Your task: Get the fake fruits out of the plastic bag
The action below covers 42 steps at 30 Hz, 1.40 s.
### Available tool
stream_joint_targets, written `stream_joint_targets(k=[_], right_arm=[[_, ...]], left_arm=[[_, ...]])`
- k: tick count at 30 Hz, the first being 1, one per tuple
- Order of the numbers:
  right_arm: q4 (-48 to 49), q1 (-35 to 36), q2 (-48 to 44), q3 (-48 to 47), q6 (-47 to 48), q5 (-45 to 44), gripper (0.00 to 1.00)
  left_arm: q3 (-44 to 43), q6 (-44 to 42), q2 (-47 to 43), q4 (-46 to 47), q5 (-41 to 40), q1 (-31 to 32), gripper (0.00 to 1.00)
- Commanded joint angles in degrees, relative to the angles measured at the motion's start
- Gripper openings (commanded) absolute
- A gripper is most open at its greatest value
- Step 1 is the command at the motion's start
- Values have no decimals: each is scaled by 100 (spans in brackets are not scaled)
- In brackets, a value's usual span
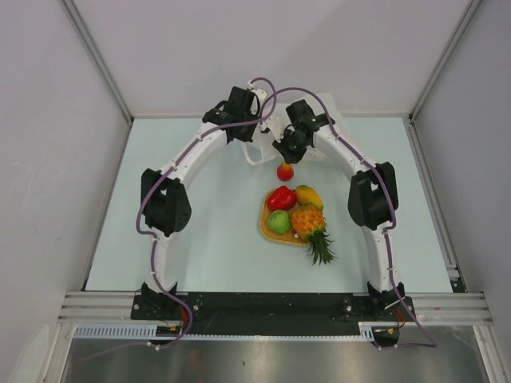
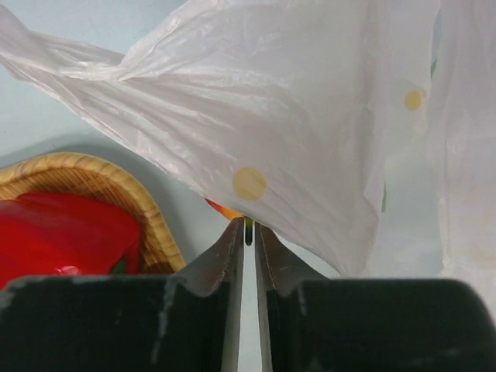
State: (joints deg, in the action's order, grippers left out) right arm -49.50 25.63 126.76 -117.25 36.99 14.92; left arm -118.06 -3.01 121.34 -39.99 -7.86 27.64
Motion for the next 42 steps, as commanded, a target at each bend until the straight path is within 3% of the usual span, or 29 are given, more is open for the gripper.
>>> stream_joint_targets(k=[1,3,15,26,42], right_arm=[[-113,-23,-63,-237,-8,134,8],[-157,-14,-204,-228,27,134,0],[-631,39,-1285,149,299,310,0],[-860,241,-2462,1563,335,600,0],[-869,487,-3183,2066,212,547,0]], left_arm=[[37,-42,-286,105,-93,31,0],[37,-42,-286,96,-93,31,0],[20,-33,-260,88,-58,57,0],[46,-51,-260,88,-76,171,0],[38,-51,-216,88,-84,391,0]])
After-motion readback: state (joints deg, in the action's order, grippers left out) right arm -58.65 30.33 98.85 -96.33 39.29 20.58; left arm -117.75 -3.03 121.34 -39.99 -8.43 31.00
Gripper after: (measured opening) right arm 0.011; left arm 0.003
